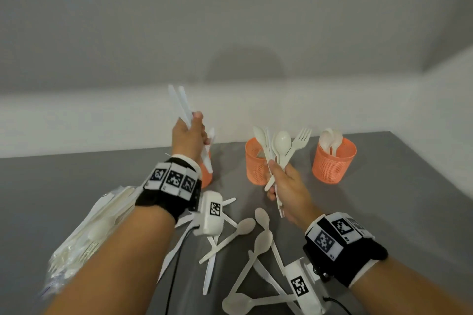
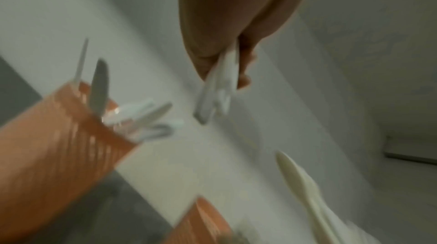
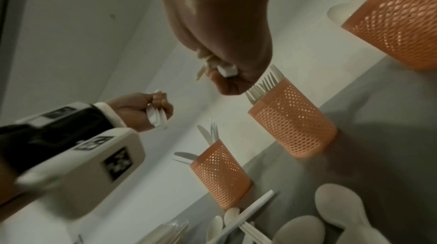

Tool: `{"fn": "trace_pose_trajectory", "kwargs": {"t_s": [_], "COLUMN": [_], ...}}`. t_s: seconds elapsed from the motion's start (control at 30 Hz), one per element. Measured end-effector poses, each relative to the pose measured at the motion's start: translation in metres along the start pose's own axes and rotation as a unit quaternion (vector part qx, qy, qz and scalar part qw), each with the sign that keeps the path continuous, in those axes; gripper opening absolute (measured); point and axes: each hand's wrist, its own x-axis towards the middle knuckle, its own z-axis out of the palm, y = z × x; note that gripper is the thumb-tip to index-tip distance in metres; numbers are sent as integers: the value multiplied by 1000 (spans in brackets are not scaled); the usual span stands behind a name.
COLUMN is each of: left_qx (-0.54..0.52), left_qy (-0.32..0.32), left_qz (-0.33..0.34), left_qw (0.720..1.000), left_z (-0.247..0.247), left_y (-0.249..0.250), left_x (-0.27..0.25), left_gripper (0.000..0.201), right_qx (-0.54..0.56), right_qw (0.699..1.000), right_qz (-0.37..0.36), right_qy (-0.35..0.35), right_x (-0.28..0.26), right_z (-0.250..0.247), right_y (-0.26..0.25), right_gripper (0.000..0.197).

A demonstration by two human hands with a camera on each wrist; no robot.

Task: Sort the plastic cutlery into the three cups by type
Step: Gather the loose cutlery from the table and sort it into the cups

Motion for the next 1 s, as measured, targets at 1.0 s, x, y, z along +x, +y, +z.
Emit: {"fn": "trace_pose_trajectory", "kwargs": {"t_s": [1.0], "left_qx": [310], "left_qy": [52], "left_qz": [272], "left_qw": [909], "left_z": [-11], "left_y": [-8], "left_x": [61], "left_gripper": [20], "right_qx": [-68], "right_qw": [996], "right_qz": [-12], "right_qy": [-48], "right_x": [19], "right_z": [-2], "right_y": [6], "right_gripper": [39]}}
